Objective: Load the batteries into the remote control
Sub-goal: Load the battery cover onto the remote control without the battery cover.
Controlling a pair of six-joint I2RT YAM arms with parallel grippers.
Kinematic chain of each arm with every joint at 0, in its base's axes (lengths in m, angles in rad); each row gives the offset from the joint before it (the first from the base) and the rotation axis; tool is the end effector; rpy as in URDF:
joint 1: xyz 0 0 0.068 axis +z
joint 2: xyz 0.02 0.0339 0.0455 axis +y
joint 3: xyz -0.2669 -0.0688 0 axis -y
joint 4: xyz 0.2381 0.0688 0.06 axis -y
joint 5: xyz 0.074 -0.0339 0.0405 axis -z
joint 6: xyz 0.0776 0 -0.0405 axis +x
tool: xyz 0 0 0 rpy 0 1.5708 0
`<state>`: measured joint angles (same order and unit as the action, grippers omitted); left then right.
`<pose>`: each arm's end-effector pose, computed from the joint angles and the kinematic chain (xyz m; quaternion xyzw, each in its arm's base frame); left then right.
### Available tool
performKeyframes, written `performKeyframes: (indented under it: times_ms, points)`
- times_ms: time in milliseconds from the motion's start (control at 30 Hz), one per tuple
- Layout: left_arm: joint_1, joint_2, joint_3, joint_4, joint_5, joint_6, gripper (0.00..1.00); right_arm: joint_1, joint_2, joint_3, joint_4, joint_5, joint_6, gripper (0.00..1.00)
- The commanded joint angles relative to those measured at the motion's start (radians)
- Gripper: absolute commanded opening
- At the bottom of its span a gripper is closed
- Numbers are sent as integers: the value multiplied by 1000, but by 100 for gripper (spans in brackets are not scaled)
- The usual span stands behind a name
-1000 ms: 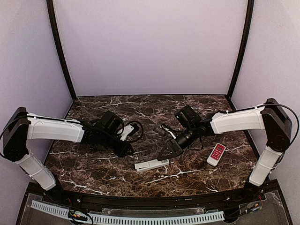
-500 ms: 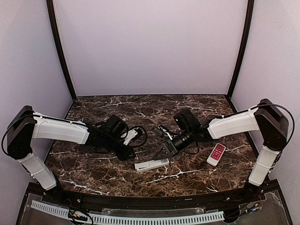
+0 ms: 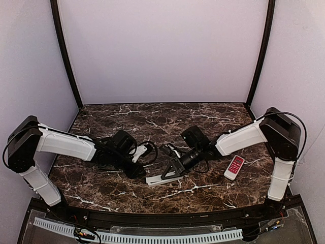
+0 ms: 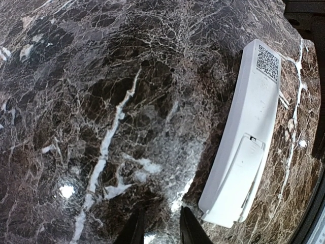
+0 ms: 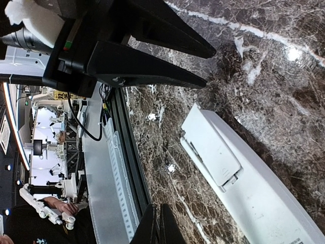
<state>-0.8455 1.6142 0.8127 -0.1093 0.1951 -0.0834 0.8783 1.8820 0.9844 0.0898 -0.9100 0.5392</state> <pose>0.2092 -0.2587 0.1322 0.3795 0.8623 -0.2268 0.2471 0.1962 0.3325 0.1309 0.3019 -0.7941 -0.5273 0.0116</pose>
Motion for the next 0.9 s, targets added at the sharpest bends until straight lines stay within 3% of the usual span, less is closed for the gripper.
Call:
performKeyframes:
  times_ms: [0, 867]
  points:
    - [-1, -17, -22, 29, 9, -12, 24, 14, 29, 19, 64, 29, 49, 4]
    - [-39, 22, -2, 17, 19, 22, 22, 16, 60, 41, 65, 33, 62, 5]
